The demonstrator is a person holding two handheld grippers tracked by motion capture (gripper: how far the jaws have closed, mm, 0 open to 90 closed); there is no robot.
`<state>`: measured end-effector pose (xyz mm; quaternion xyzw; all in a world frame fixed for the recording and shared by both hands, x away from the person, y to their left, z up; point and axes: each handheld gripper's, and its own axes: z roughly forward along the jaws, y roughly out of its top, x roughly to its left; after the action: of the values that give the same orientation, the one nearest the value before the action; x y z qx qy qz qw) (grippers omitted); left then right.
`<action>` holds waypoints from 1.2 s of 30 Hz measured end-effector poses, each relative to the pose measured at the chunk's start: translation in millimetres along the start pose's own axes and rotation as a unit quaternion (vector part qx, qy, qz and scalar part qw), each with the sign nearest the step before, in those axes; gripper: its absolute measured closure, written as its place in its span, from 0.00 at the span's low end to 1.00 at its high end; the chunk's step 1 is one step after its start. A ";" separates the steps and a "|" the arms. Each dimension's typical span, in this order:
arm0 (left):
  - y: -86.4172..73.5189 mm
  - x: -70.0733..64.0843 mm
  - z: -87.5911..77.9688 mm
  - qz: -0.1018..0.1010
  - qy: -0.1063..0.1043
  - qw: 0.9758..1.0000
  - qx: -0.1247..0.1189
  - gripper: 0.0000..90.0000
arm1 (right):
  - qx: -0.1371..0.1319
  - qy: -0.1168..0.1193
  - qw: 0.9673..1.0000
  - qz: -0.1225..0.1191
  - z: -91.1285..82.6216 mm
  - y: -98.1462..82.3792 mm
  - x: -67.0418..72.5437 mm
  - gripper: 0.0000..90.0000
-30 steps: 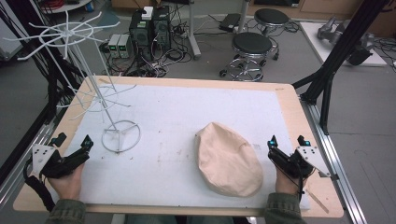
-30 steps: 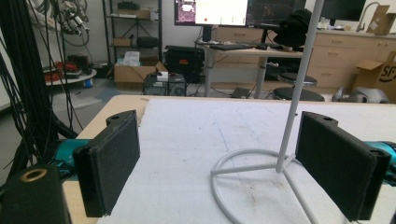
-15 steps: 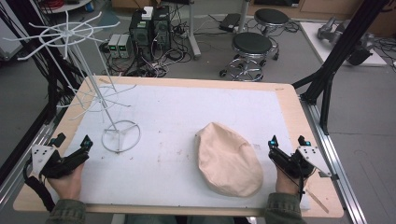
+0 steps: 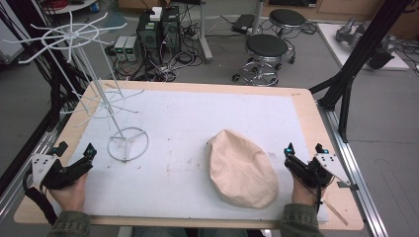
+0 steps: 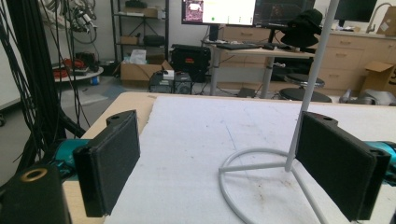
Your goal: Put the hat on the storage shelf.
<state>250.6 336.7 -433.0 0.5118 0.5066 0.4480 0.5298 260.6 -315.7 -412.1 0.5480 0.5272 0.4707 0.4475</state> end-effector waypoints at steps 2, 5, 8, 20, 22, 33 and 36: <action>-0.2 0.4 0.2 0.000 -0.001 1.000 0.003 0.16 | 0.002 0.001 1.000 0.002 0.3 0.1 -0.2 0.11; -0.6 0.5 0.5 0.000 -0.002 1.000 0.004 0.16 | 0.002 0.003 1.000 0.003 0.6 -0.1 -0.2 0.11; -0.7 0.4 0.6 0.000 -0.002 1.000 0.003 0.16 | 0.005 0.005 1.000 0.002 0.7 -0.1 0.2 0.11; -2.2 0.9 1.5 -0.003 -0.004 1.000 0.005 0.16 | 0.011 0.037 0.999 0.003 3.3 0.1 2.8 0.11; -2.4 0.9 1.8 -0.004 -0.005 1.000 0.005 0.16 | 0.007 0.048 0.999 -0.005 4.9 0.4 4.7 0.11; -2.9 2.3 2.8 -0.006 -0.006 1.000 0.007 0.16 | 0.017 0.120 0.992 -0.031 15.8 15.9 25.1 0.13; -3.0 2.9 2.9 -0.007 -0.006 1.000 0.007 0.16 | 0.031 0.136 0.990 -0.028 19.9 20.9 29.2 0.13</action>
<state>253.7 339.1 -436.3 0.5150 0.5099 0.4377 0.5321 283.6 -287.4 -393.3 0.4775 0.6127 0.5113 0.3676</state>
